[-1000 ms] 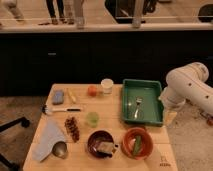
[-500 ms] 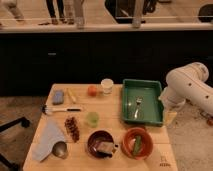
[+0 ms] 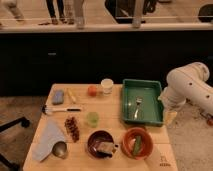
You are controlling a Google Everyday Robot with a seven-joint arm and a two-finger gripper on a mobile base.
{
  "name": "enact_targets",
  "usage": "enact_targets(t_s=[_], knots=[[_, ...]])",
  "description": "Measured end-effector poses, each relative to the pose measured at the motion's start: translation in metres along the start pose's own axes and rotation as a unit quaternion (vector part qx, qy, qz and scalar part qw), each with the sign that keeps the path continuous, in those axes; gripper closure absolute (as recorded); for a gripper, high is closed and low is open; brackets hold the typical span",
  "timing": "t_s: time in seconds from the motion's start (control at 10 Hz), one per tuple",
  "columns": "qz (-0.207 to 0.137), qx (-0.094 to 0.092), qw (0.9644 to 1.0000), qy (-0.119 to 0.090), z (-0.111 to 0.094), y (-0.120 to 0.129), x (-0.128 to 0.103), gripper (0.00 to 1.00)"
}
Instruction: Place fork in table surface
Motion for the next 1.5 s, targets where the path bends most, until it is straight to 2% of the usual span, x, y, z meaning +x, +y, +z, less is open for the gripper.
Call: enact_targets(t_s=[0.1,0.2,0.4,0.5,0.6,0.8,0.9,1.0,1.5], knots=[[-0.048,-0.007,0.9988,-0.008,0.001,0.001,-0.007,0.2],[-0.094,-0.015,0.9954,-0.014,0.003,0.001,-0.015,0.2],[-0.172,-0.034,0.9842,-0.027,0.008,-0.002,-0.034,0.2],[-0.208,-0.044,0.9765,-0.035,0.011,-0.002,-0.042,0.2],[-0.244,-0.057,0.9671,-0.046,0.014,-0.001,-0.047,0.2],[-0.294,-0.073,0.9504,-0.071,0.017,-0.001,-0.056,0.2],[-0.311,-0.079,0.9439,-0.079,0.017,-0.001,-0.06,0.2],[-0.314,-0.08,0.9427,-0.08,0.017,-0.001,-0.06,0.2],[-0.314,-0.079,0.9427,-0.079,0.018,-0.001,-0.06,0.2]])
